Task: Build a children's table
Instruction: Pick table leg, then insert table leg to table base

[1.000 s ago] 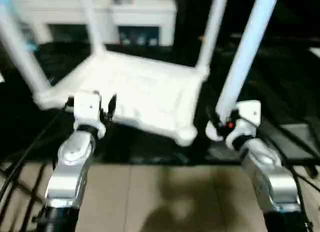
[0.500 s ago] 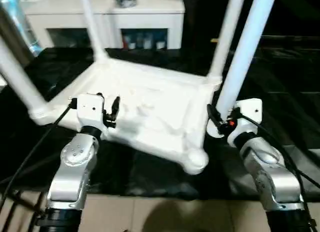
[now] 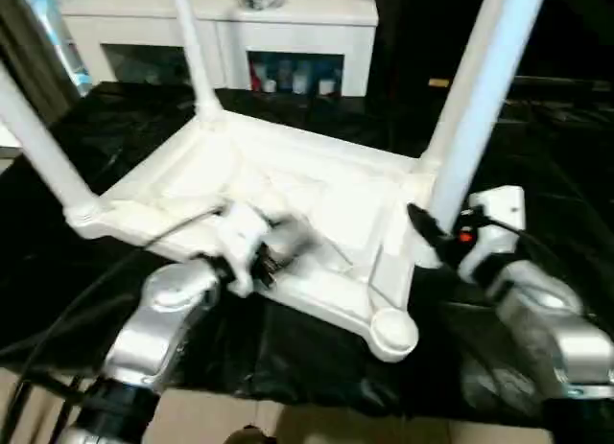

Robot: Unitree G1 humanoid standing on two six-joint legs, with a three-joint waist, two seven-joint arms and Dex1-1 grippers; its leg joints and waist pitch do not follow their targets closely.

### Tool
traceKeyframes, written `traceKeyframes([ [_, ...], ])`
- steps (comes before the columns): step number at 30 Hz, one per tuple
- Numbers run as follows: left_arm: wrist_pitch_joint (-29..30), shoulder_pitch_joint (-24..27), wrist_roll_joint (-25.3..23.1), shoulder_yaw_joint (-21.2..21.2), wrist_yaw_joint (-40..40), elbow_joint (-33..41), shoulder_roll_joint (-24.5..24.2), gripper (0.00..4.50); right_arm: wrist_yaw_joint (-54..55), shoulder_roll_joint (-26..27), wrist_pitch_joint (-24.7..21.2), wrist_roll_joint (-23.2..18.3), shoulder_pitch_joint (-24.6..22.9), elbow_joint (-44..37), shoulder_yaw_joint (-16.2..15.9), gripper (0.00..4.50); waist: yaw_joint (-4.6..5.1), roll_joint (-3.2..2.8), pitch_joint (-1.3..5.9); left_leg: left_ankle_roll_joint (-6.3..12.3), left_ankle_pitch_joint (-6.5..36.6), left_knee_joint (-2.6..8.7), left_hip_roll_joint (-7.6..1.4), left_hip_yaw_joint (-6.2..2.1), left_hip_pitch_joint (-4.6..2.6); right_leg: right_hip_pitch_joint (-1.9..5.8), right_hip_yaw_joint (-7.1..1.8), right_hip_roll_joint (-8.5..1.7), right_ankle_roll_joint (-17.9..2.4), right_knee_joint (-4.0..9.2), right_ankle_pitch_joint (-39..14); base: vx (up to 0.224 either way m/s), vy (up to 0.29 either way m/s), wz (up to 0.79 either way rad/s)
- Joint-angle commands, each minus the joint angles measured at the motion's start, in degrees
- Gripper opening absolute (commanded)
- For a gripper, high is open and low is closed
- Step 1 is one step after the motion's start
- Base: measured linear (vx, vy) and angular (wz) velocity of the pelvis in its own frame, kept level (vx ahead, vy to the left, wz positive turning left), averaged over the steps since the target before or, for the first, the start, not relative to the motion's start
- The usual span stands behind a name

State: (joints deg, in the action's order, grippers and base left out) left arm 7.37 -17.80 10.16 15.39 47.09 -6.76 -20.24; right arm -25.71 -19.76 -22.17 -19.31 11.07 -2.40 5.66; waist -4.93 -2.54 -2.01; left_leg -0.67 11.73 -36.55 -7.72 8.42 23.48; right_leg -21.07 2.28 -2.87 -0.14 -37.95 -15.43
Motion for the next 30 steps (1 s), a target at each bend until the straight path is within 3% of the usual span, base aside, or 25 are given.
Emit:
traceKeyframes([
  [1, -2.26, -2.33, -1.91, 2.66, 5.87, -2.86, -1.78, 2.66, -1.92, -1.65, -0.52, -0.66, -0.09, -2.08, 1.04, 1.88, 0.35, 0.43, 2.13, 0.45, 12.87, 5.49, -5.36, -1.45, -2.71, 1.65, -3.12, -5.85, -12.45, 5.5, -2.57, -0.064, 0.014, 0.07],
  [2, -2.84, -3.64, -2.33, 3.88, 8.48, -4.3, -2.2, 2.66, -2.9, -2.68, -0.34, -0.54, -0.34, -2.19, 0.91, 1.88, 0.34, 0.01, 2.14, -1.17, 15.65, 5.6, -5.29, -1.12, -3.18, 1.6, -3.22, -6.23, -11.86, 5.98, -8.61, -0.064, 0.012, 0.03],
  [3, -3.04, -4.44, -2.49, 4.62, 10.11, -5.13, -2.44, 2.66, -3.52, -3.33, -0.22, -0.48, -0.51, -2.26, 0.8, 1.88, 0.51, 0.29, 1.88, -1.53, 16.7, 5.92, -5.35, -0.98, -3.17, 1.53, -3.29, -6.22, -11.16, 6.42, -11.3, -0.064, 0.012, 0.03],
  [4, -3.29, -5.66, -3.24, 6.06, 12.4, -6.37, -2.86, 2.66, -4.35, -4.23, -0.13, -0.37, -0.85, -2.55, 0.66, 1.88, 0.47, 0.03, 1.84, -2.58, 18.14, 6.11, -5.49, -0.85, -3.45, 1.27, -3.36, -6.28, -10.0, 6.76, -14.93, -0.054, 0.016, 0.01],
  [6, -4.02, -7.3, -4.37, 7.98, 15.56, -8.07, -3.39, 2.66, -5.37, -5.39, -0.51, -0.73, -1.4, -3.22, 0.59, 1.88, 0.56, -0.17, 1.75, -3.29, 18.75, 6.47, -5.62, -1.06, -3.33, 1.41, -3.43, -6.51, -9.27, 6.75, -16.49, 0.0, 0.0, 0.0],
  [7, -4.9, -8.09, -5.28, 8.73, 16.18, -9.12, -3.42, 2.66, -5.73, -5.79, -0.78, -0.98, -1.65, -3.61, 0.61, 1.88, 0.69, -0.48, 1.85, -3.25, 18.37, 6.66, -5.64, -1.15, -3.26, 1.66, -3.35, -6.65, -9.35, 6.82, -16.0, 0.0, 0.0, 0.0],
  [8, -5.74, -8.79, -5.87, 9.23, 16.68, -10.21, -3.38, 2.66, -6.03, -6.04, -1.06, -1.15, -1.81, -3.89, 0.69, 1.88, 0.76, -0.42, 2.25, -2.86, 16.24, 6.63, -5.76, -1.1, -3.26, 1.84, -3.26, -6.67, -9.88, 6.68, -12.43, 0.0, 0.0, 0.0],
  [9, -8.04, -11.1, -7.47, 11.06, 18.69, -13.92, -3.07, 2.66, -6.83, -6.62, -1.43, -1.44, -2.53, -4.74, 0.82, 1.88, 0.81, -0.91, 2.36, -2.46, 14.95, 6.56, -5.64, -1.14, -3.05, 1.92, -3.2, -6.59, -10.15, 6.5, -10.18, 0.0, 0.0, 0.0],
  [10, -8.04, -11.1, -7.47, 11.06, 18.69, -13.92, -3.07, 2.66, -6.83, -6.62, -1.43, -1.44, -2.53, -4.74, 0.82, 1.88, 0.95, -0.62, 2.33, -1.94, 13.97, 6.57, -5.59, -1.02, -2.89, 1.96, -3.21, -6.47, -10.11, 6.73, -8.8, 0.0, 0.0, 0.0],
  [11, -8.5, -11.78, -7.75, 11.59, 19.46, -14.95, -2.99, 2.66, -7.07, -6.8, -1.51, -1.5, -2.75, -4.97, 0.86, 1.88, 1.04, -0.56, 2.61, -0.89, 11.17, 6.24, -5.62, -0.94, -2.75, 2.1, -3.11, -6.49, -11.56, 6.08, -2.93, 0.0, 0.0, 0.0],
  [13, -9.97, -13.15, -8.73, 12.3, 19.79, -17.19, -2.48, 2.66, -7.34, -7.0, -1.41, -1.54, -3.05, -5.14, 0.82, 1.88, 1.24, -0.44, 2.83, 1.01, 8.22, 5.75, -5.43, -0.8, -2.36, 2.43, -3.03, -6.65, -12.88, 5.67, 1.69, 0.0, 0.0, 0.0],
  [14, -10.71, -13.79, -9.13, 12.57, 20.08, -18.29, -2.17, 2.48, -7.36, -7.06, -1.38, -1.56, -3.14, -5.19, 0.8, 1.88, 1.42, -0.68, 2.88, 2.14, 6.79, 5.56, -5.38, -0.81, -2.15, 2.59, -2.9, -6.74, -13.58, 5.58, 3.61, 0.0, 0.0, 0.0],
  [17, -12.18, -16.92, -10.12, 13.17, 21.54, -23.65, -0.43, 2.27, -7.7, -7.21, -1.56, -1.96, -3.59, -5.92, 0.65, 1.88, 1.44, -0.92, 3.05, 3.66, 5.95, 5.2, -5.37, -0.65, -2.3, 2.57, -2.81, -6.64, -14.59, 5.58, 4.81, 0.0, 0.0, 0.0],
  [19, -12.17, -17.58, -10.07, 13.24, 22.15, -24.61, -0.13, 2.15, -7.78, -7.25, -1.55, -1.93, -3.65, -6.04, 0.55, 1.88, 1.45, -0.72, 3.04, 4.13, 5.58, 5.22, -5.49, -0.73, -2.2, 2.67, -2.76, -6.63, -14.91, 5.44, 5.46, 0.0, 0.0, 0.0],
  [20, -13.0, -18.33, -10.11, 13.31, 22.82, -26.19, 0.21, 1.88, -7.92, -7.28, -1.67, -1.85, -3.68, -6.18, 0.52, 1.88, 1.47, -0.75, 2.89, 4.49, 6.4, 5.29, -5.53, -0.7, -2.2, 2.59, -2.72, -6.72, -15.28, 5.59, 4.01, 0.0, 0.0, 0.0],
  [21, -13.28, -18.73, -10.43, 13.59, 23.26, -26.83, 0.16, 1.83, -8.12, -7.36, -1.8, -1.89, -3.71, -6.33, 0.44, 1.88, 1.4, -1.15, 2.88, 4.19, 7.46, 5.28, -5.58, -0.71, -2.37, 2.52, -2.75, -6.79, -15.33, 5.71, 2.1, 0.0, 0.0, 0.0],
  [24, -13.62, -19.69, -10.82, 13.94, 24.5, -28.71, 0.33, 1.76, -8.39, -7.47, -1.94, -1.89, -3.76, -6.55, 0.45, 1.88, 1.53, -1.08, 2.69, 3.49, 9.3, 5.58, -5.76, -0.73, -2.52, 2.38, -2.83, -6.63, -15.27, 5.95, -0.36, 0.0, 0.0, 0.0],
  [26, -13.79, -20.37, -11.13, 14.02, 25.39, -30.18, 0.62, 1.46, -8.43, -7.55, -1.87, -1.91, -3.77, -6.54, 0.46, 1.88, 1.45, -1.22, 2.61, 2.72, 10.34, 5.74, -5.84, -0.75, -2.59, 2.33, -2.89, -6.76, -15.31, 6.04, -1.88, 0.0, 0.0, 0.0],
  [30, -14.95, -21.38, -12.58, 14.74, 26.67, -32.47, 0.84, 1.3, -8.5, -7.74, -1.87, -1.88, -3.74, -6.55, 0.42, 1.88, 1.46, -1.09, 2.52, 2.3, 10.82, 5.85, -5.85, -0.75, -2.55, 2.35, -3.01, -6.91, -15.31, 6.2, -2.17, 0.0, 0.0, 0.0],
])
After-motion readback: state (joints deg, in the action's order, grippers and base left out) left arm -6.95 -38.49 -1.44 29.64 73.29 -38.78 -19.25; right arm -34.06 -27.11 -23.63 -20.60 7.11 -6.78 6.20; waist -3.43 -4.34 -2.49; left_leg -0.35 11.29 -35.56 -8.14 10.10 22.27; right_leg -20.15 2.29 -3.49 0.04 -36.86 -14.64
